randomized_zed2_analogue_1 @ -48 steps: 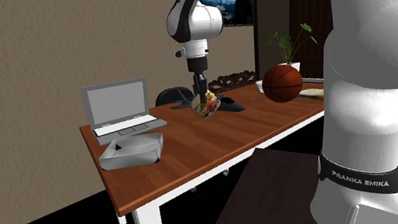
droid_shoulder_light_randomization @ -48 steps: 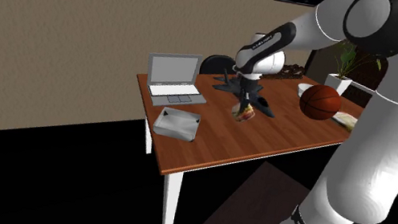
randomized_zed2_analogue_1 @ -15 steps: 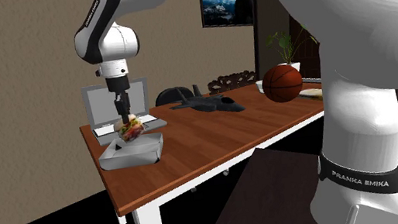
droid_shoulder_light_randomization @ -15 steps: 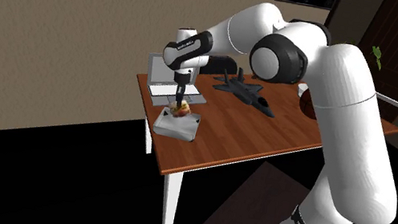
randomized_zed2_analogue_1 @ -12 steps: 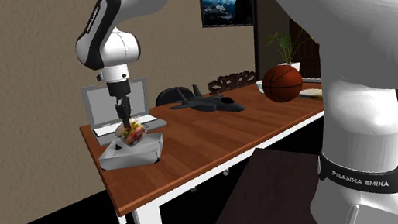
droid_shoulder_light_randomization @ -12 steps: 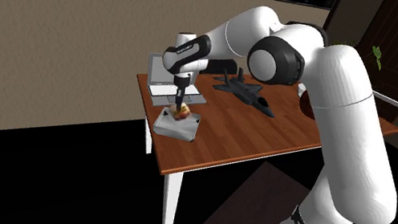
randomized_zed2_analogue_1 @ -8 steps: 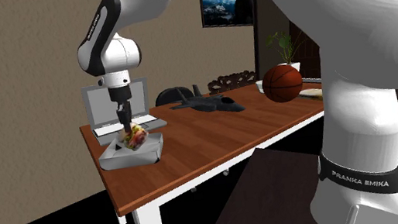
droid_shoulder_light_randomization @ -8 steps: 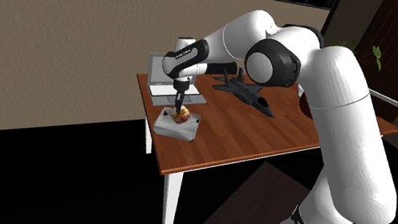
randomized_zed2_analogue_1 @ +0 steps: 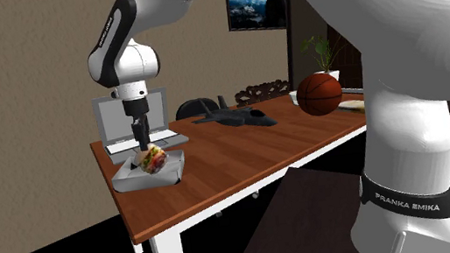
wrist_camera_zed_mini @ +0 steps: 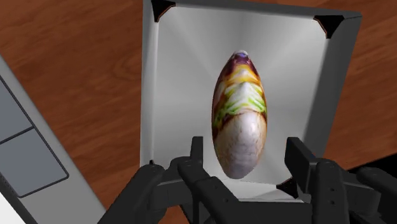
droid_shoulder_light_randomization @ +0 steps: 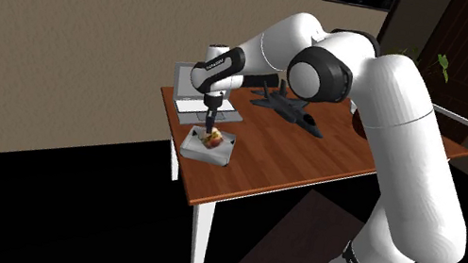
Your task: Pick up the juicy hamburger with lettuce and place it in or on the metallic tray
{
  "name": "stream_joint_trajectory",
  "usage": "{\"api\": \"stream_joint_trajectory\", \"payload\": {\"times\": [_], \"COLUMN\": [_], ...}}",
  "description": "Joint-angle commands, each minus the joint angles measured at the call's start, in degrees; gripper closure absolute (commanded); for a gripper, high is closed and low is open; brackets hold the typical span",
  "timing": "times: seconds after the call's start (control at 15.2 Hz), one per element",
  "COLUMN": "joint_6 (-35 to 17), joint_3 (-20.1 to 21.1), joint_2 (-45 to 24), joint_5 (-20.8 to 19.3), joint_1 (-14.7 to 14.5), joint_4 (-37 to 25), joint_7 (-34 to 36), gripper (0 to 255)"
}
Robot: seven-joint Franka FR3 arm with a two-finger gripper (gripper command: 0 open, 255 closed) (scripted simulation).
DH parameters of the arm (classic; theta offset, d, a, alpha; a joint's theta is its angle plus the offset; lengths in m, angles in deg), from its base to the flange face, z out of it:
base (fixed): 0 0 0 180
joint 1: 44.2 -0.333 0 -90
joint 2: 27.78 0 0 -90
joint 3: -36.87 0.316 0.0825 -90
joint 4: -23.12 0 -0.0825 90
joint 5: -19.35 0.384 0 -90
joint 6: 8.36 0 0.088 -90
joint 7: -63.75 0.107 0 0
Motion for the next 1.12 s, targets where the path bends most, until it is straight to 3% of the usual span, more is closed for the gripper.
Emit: {"api": "stream_joint_trajectory", "payload": {"times": [0.0, 0.26, 0.53, 1.06], "joint_6": [0.00, 0.00, 5.19, 5.19], "joint_3": [0.00, 0.00, -1.03, -1.03], "joint_2": [0.00, 0.00, 3.72, 3.72], "joint_5": [0.00, 0.00, -1.45, -1.46], "joint_1": [0.00, 0.00, -0.65, -0.64], "joint_4": [-0.01, -0.01, -1.62, -1.62], "joint_7": [0.00, 0.00, 0.86, 0.86], "gripper": [0, 0, 0, 0]}}
